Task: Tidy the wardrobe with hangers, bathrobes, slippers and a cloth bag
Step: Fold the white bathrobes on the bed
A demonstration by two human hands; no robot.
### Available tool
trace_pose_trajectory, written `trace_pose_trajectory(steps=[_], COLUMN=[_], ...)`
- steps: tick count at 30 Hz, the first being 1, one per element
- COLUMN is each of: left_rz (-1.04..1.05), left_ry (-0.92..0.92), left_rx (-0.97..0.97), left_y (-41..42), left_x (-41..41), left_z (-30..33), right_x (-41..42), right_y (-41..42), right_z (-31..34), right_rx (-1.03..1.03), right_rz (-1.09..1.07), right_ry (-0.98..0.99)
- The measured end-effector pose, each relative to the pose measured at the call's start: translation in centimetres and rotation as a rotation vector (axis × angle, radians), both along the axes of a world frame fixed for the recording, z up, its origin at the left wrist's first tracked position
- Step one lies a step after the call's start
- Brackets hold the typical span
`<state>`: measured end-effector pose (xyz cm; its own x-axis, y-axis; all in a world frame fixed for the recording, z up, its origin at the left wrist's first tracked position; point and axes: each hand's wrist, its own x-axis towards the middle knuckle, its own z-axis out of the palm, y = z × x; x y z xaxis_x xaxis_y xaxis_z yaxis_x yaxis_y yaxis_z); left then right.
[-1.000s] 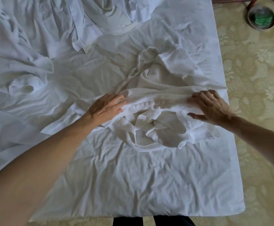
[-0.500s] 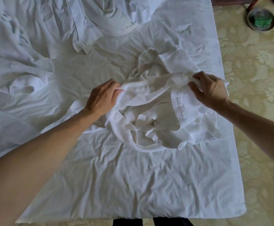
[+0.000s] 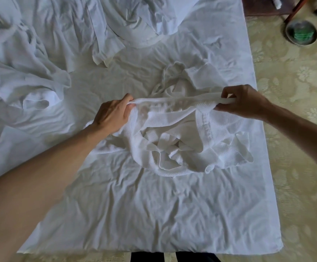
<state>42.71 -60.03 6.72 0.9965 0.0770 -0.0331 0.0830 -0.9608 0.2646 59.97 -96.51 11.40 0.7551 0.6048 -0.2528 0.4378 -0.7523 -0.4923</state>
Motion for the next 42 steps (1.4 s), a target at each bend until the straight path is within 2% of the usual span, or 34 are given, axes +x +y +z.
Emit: trace_pose_trajectory(steps=[4, 9, 15, 17, 20, 22, 25, 27, 30, 36, 42], left_rz=[0.045, 0.082, 0.095, 0.083, 0.102, 0.162, 0.305, 0.367, 0.438, 0.600, 0.650], left_ry=[0.015, -0.028, -0.217, -0.213, -0.142, -0.193, -0.308, -0.411, -0.536, -0.575, -0.638], left_rx=[0.028, 0.058, 0.089, 0.138, 0.332, 0.429, 0.357, 0.238, 0.209, 0.343, 0.449], left_y=[1.7, 3.1, 4.0, 4.0, 3.2, 2.6, 1.6, 1.2, 1.2, -0.1, -0.7], left_x=[1.3, 4.6, 7.2, 7.7, 8.0, 8.1, 7.8, 7.4, 6.5, 1.5, -5.3], left_z=[5.7, 17.5, 35.0, 41.0, 49.7, 54.9, 62.3, 66.5, 71.0, 77.0, 82.5], right_x=[1.7, 5.1, 7.7, 8.2, 8.6, 8.2, 7.2, 6.2, 4.8, 0.3, -3.2], right_y=[1.5, 2.7, 2.3, 1.9, 1.3, 1.2, 0.8, 0.4, 0.0, -1.2, -1.3], right_z=[6.9, 20.0, 35.1, 40.2, 47.6, 52.4, 59.1, 62.8, 67.1, 73.7, 77.2], right_rx=[-0.084, -0.041, -0.141, -0.164, -0.120, -0.088, -0.031, 0.040, 0.125, 0.269, 0.304], right_rz=[0.038, -0.003, 0.071, 0.003, -0.106, -0.147, -0.243, -0.291, -0.319, -0.246, -0.297], right_ry=[0.122, 0.026, -0.344, -0.497, -0.739, -0.845, -0.916, -0.925, -0.860, -0.693, -0.734])
